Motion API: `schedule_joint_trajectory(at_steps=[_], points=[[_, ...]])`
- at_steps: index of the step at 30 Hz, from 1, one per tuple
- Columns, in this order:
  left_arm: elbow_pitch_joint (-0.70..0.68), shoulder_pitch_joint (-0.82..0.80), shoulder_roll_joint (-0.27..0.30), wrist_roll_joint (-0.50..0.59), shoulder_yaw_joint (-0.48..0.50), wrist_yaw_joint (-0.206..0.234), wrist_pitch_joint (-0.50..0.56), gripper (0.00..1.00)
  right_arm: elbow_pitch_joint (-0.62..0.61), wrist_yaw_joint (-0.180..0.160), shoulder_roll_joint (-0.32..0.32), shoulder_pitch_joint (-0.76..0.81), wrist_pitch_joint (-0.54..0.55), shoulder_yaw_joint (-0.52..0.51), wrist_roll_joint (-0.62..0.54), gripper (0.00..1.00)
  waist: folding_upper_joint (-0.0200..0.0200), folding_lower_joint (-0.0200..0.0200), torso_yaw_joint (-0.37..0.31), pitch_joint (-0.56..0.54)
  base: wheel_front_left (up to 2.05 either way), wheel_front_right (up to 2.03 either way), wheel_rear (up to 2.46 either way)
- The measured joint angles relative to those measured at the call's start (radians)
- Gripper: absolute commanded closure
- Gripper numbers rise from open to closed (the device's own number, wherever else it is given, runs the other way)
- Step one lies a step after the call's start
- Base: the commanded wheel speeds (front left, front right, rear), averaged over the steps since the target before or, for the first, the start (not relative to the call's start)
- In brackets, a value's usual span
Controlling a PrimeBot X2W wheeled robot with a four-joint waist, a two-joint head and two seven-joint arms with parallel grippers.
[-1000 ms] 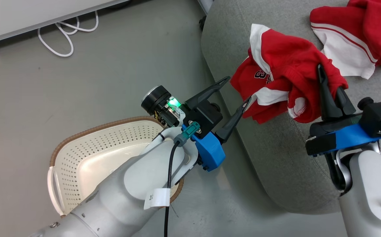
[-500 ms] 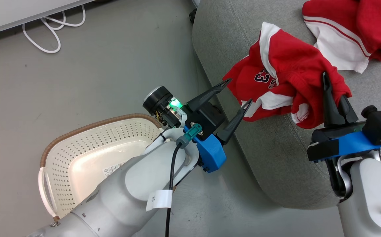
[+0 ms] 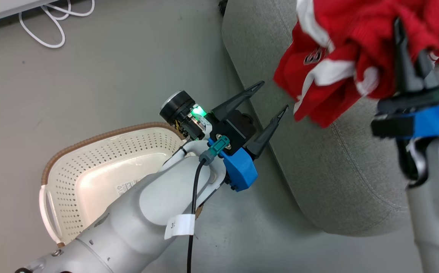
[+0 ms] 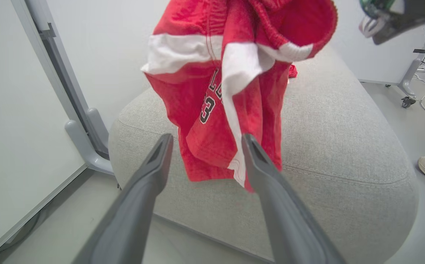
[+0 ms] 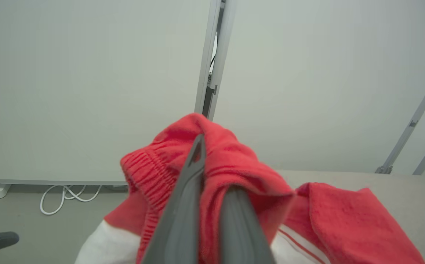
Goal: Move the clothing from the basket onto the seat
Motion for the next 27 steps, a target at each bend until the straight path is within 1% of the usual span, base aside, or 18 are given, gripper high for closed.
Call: schedule_joint_trajectory(at_steps=[5,10,12,16,19,23,27], points=[[-0.013,-0.018,0.012,0.007,-0.001,0.007,0.004,0.00,-0.040,0.000,-0.066,-0.124,0.000,-0.021,-0.012,1.00,0.0000,0.0000,0.001,0.034,0.00,0.00,0.00],[-0.029,-0.028,0.031,0.010,-0.002,0.015,0.018,0.00,-0.072,0.000,-0.132,-0.268,0.000,-0.080,-0.017,1.00,0.0000,0.0000,-0.005,0.082,0.00,0.00,0.00],[-0.039,-0.042,0.038,0.018,-0.005,0.016,0.026,0.00,-0.072,0.000,-0.169,-0.322,0.000,-0.114,-0.019,1.00,0.0000,0.0001,-0.007,0.106,0.00,0.00,0.00],[-0.064,-0.067,0.054,0.031,-0.010,0.021,0.043,0.00,-0.074,0.000,-0.254,-0.409,0.000,-0.216,-0.018,1.00,0.0000,0.0000,-0.009,0.161,0.00,0.00,0.00],[-0.085,-0.084,0.067,0.042,-0.012,0.027,0.055,0.00,-0.061,0.000,-0.318,-0.439,0.000,-0.290,-0.014,1.00,0.0000,0.0001,-0.009,0.202,0.00,0.00,0.00],[-0.114,-0.102,0.086,0.050,-0.014,0.033,0.071,0.00,-0.007,0.000,-0.400,-0.445,0.000,-0.382,0.002,1.00,0.0000,0.0001,-0.007,0.250,0.00,0.00,0.00],[-0.138,-0.113,0.102,0.054,-0.018,0.038,0.084,0.00,0.063,0.000,-0.424,-0.417,0.000,-0.435,0.010,1.00,0.0000,0.0001,-0.006,0.290,0.00,0.00,0.00]])
